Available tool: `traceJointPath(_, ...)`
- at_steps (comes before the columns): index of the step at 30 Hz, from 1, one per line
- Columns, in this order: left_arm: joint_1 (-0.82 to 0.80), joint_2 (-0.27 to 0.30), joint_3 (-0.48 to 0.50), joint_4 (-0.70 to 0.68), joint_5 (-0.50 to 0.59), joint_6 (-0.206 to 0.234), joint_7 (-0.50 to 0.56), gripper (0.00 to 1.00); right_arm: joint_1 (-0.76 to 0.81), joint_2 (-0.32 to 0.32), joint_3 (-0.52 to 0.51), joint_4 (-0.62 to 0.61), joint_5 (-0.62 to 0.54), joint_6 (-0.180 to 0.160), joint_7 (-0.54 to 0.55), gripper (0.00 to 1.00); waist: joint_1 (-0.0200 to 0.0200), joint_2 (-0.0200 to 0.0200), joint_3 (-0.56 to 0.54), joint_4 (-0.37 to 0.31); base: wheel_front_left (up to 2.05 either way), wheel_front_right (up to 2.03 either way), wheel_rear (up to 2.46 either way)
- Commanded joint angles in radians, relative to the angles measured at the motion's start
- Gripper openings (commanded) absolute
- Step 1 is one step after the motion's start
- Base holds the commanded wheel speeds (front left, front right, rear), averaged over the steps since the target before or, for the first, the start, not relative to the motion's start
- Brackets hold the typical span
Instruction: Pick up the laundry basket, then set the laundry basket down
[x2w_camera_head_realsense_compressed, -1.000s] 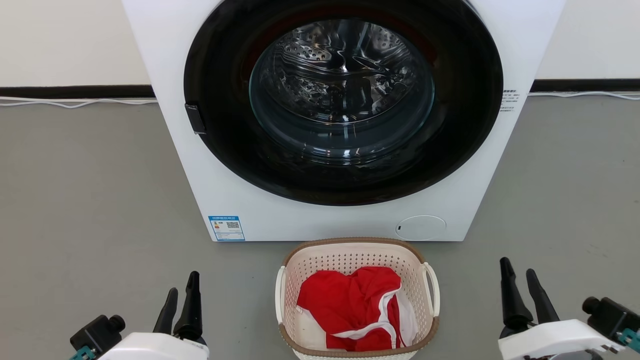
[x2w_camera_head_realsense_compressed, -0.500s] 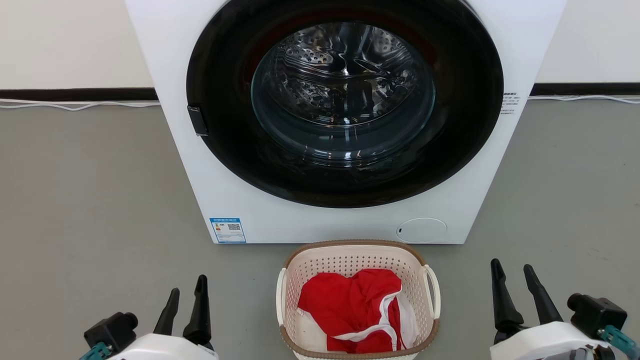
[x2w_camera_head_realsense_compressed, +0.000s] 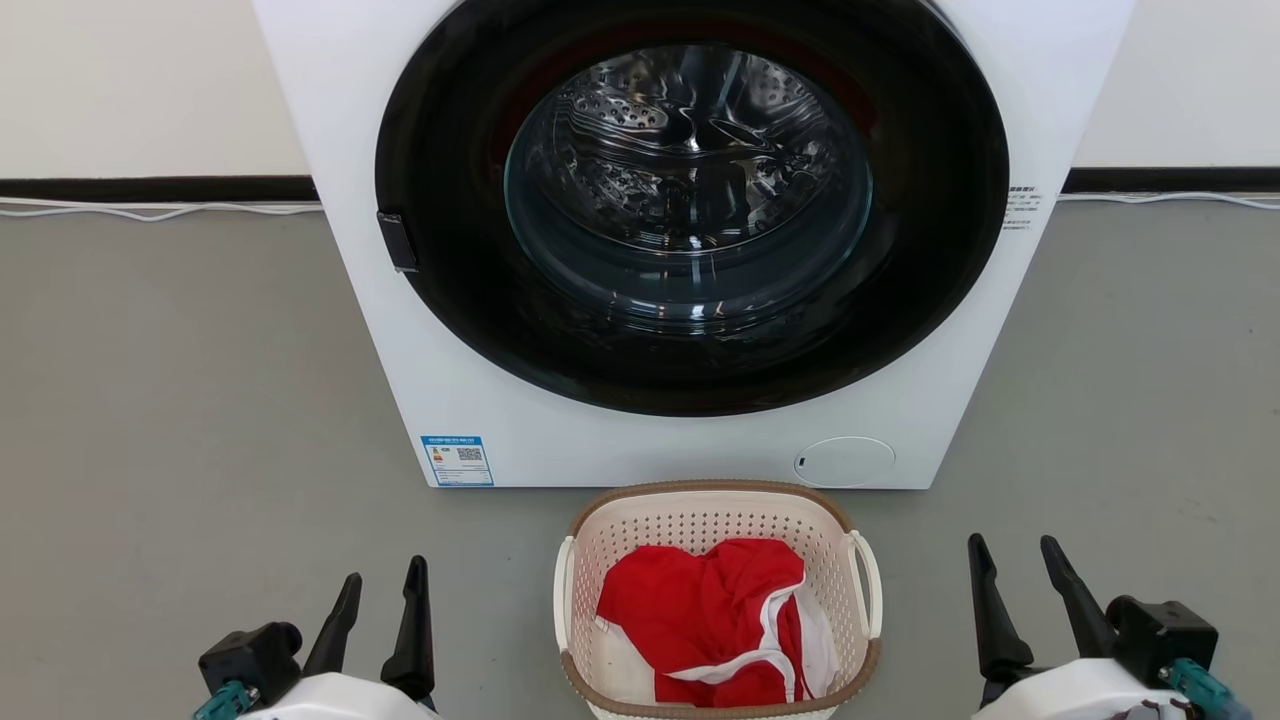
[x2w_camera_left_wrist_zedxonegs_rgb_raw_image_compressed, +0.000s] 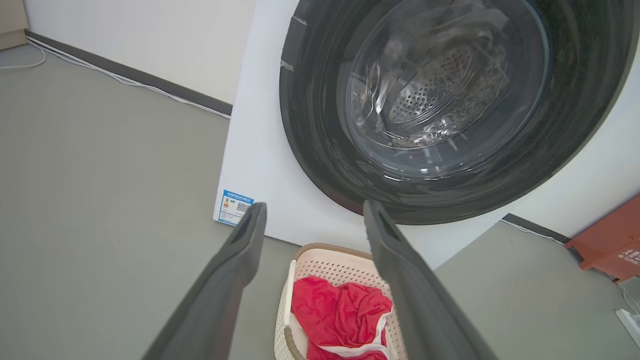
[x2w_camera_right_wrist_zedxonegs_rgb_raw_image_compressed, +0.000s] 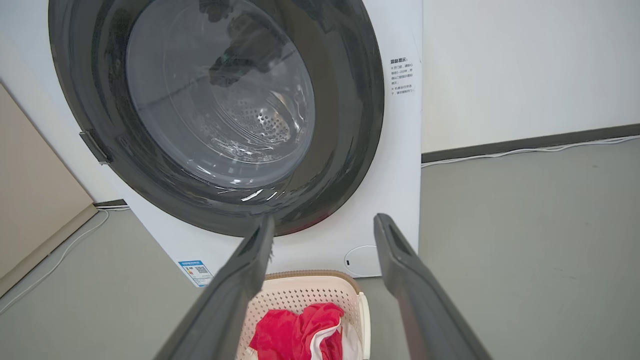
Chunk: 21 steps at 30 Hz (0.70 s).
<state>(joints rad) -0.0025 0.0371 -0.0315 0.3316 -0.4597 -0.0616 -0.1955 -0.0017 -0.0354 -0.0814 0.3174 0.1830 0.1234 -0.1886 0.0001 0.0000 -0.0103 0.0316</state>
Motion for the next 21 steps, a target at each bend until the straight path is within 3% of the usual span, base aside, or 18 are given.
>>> traceJointPath(1, -0.026, 0.011, 0.023, -0.021, 0.036, 0.001, -0.015, 1.00, -0.030, -0.012, 0.022, -0.017, -0.036, 0.006, -0.023, 1.00, 0.0000, 0.0000, 0.000, 0.000, 0.00, 0.00, 0.00)
traceJointPath(21, -0.026, 0.013, 0.023, -0.010, 0.229, 0.007, -0.066, 1.00, -0.027, -0.015, 0.032, 0.001, -0.252, 0.007, -0.073, 1.00, 0.0000, 0.0000, -0.001, 0.004, 0.00, 0.00, 0.00)
